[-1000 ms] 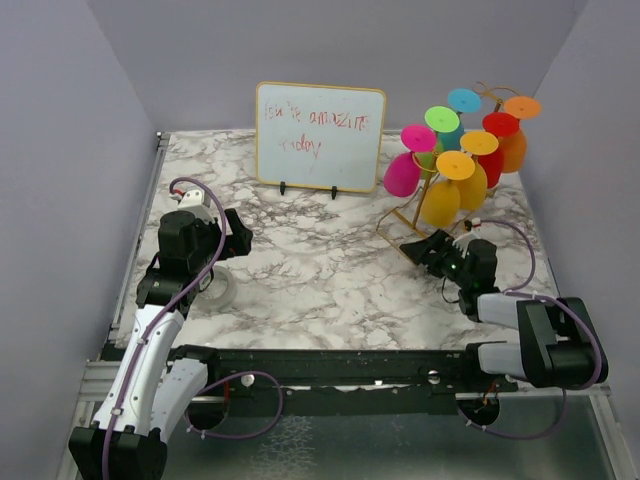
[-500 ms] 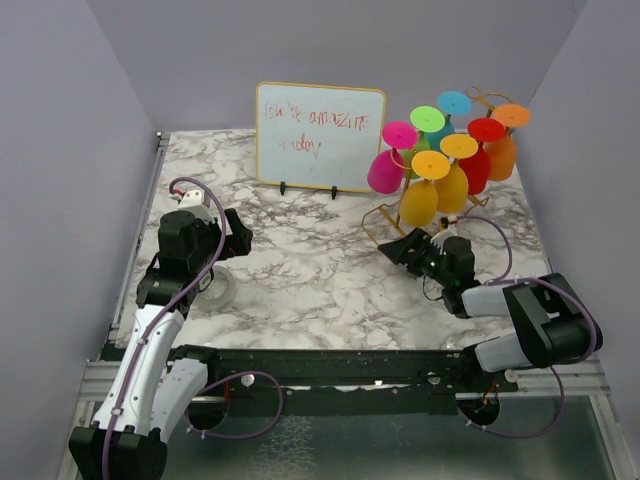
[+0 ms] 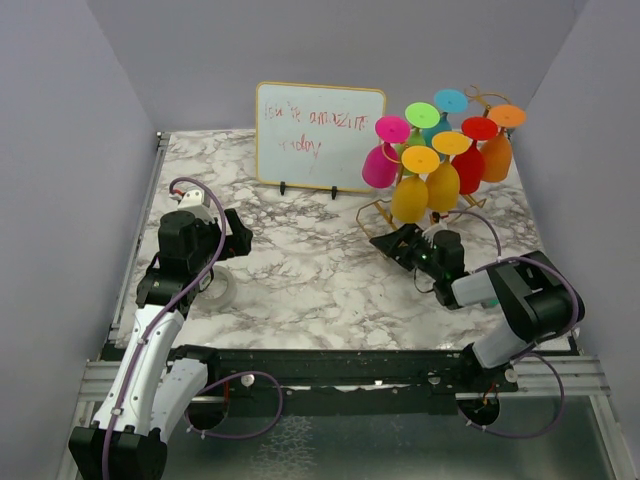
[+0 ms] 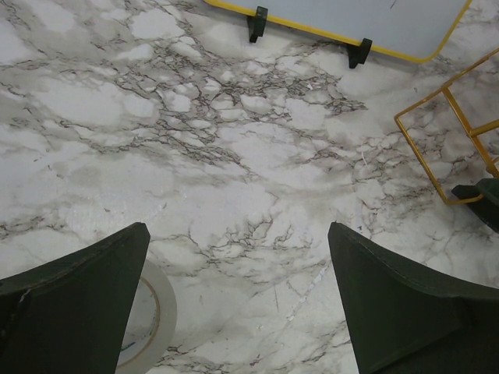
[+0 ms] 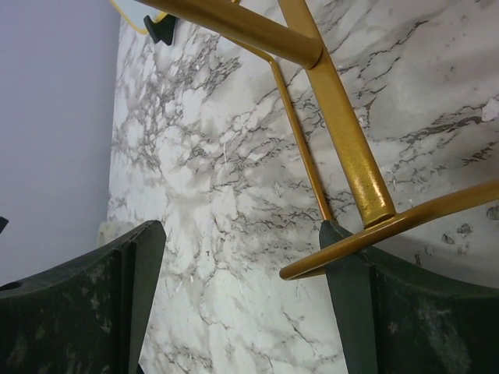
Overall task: Take the wine glass off the wine glass rack
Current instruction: Move the wine rack to the center of the board, then pick up the wine glass from the wine rack.
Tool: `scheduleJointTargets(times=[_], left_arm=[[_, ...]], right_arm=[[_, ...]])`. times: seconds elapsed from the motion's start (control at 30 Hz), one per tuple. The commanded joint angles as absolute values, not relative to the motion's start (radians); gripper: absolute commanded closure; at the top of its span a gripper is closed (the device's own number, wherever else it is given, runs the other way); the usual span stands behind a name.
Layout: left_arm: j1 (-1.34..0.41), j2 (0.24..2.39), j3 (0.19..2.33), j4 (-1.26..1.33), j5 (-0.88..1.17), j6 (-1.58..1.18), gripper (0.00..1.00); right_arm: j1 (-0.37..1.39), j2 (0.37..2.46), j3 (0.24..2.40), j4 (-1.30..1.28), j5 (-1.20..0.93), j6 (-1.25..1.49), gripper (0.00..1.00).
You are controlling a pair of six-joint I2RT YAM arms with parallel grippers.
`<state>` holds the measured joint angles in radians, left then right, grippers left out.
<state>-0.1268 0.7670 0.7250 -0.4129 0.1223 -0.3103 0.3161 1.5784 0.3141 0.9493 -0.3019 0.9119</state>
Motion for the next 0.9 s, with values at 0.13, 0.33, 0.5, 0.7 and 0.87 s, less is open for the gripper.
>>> scheduleJointTargets(times=[0.13,0.33,0.5,0.7,0.87], left_arm=[[-0.128,0.803,0.722,-0.425,0.186,-0.301,0.01],[-0.128,0.810,0.721,-0.423,0.189,-0.301,0.01],[-0.128,0.812,0.719,-0.423,0.197,-0.299,0.01],[-0.127,0.795,0.717,-0.424,0.183,-0.303,0.01],[-0.127,0.789,0.720,-0.422,0.183,-0.302,0.01]], right_arm=[[0.341,1.542,0.277,0.988,-0.227,0.914,0.10],[0.341,1.350,0.196,0.793,-0.121,0.898,0.05],[0.341,1.083,0.143,0.570,-0.037,0.917,0.04],[0.341,0.731,0.165,0.171,-0.082,0.980,0.04],[0.341,0.500,0.269,-0.150,-0.123,1.028,0.04]])
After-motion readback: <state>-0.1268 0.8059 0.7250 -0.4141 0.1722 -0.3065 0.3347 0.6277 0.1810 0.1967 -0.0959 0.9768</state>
